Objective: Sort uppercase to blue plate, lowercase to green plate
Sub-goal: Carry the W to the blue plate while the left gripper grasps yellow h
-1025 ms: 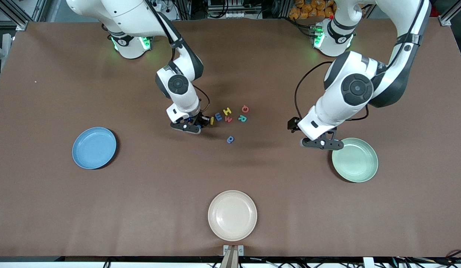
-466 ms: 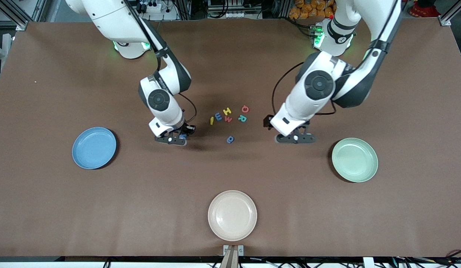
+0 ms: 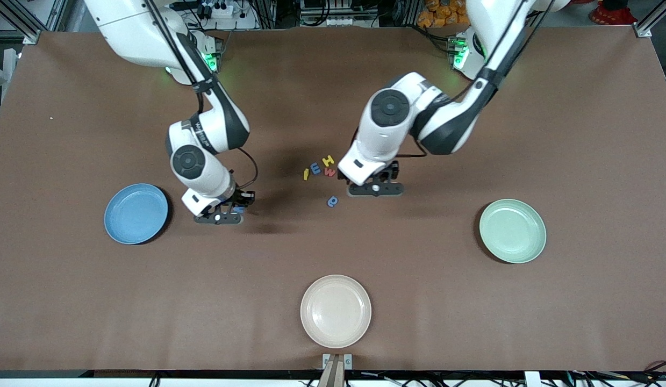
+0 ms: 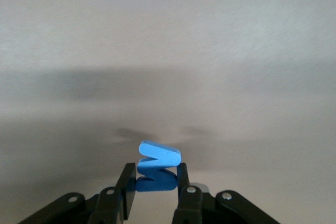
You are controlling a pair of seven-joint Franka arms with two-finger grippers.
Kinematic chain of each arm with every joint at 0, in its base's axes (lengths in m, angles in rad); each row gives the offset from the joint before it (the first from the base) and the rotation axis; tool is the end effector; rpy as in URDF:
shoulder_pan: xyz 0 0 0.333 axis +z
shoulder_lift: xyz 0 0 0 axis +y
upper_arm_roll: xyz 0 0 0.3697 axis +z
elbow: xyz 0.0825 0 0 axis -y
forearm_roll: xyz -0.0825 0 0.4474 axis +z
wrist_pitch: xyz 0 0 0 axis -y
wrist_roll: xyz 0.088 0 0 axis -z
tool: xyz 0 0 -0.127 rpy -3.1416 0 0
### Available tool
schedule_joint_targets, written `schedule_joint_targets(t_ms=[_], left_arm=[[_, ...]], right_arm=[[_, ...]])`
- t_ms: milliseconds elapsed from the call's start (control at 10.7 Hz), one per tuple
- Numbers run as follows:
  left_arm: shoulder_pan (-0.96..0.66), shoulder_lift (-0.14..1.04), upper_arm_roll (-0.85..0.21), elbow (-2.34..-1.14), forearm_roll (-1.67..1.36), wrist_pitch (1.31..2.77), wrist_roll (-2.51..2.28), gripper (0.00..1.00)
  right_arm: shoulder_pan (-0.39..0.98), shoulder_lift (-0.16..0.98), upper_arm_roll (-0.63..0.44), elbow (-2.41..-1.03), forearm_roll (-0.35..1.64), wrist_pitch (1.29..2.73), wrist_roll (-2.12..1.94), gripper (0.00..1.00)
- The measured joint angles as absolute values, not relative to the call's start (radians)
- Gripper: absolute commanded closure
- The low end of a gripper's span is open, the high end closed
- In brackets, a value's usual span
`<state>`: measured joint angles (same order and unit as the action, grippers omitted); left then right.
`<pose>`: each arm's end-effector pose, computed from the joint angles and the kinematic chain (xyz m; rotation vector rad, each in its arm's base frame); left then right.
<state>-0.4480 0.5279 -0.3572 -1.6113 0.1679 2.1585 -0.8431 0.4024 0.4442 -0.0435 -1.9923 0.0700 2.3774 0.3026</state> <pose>0.5651 -0.5232 0.3347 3.0778 -0.0031 0.0200 0.6233 0.2363 0.2124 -3.1323 -0.0125 0.1007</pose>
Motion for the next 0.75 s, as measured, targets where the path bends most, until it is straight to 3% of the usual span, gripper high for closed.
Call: schedule_joint_targets(t_ms=[373,745], left_arm=[[-0.561,0.649,-0.355,-1.49,0.205,2.201,-0.851,0.35],[-0.666,0.695,-0.302,-1.48,0.214,2.279,-0.851,0.4]], right_arm=[[0.304,0.428,-0.093,-1.957,0.068,2.333,0.056,0.91],[0.248,0.423,-0.193,-1.928,0.066,2.301,-0.231,0.91]])
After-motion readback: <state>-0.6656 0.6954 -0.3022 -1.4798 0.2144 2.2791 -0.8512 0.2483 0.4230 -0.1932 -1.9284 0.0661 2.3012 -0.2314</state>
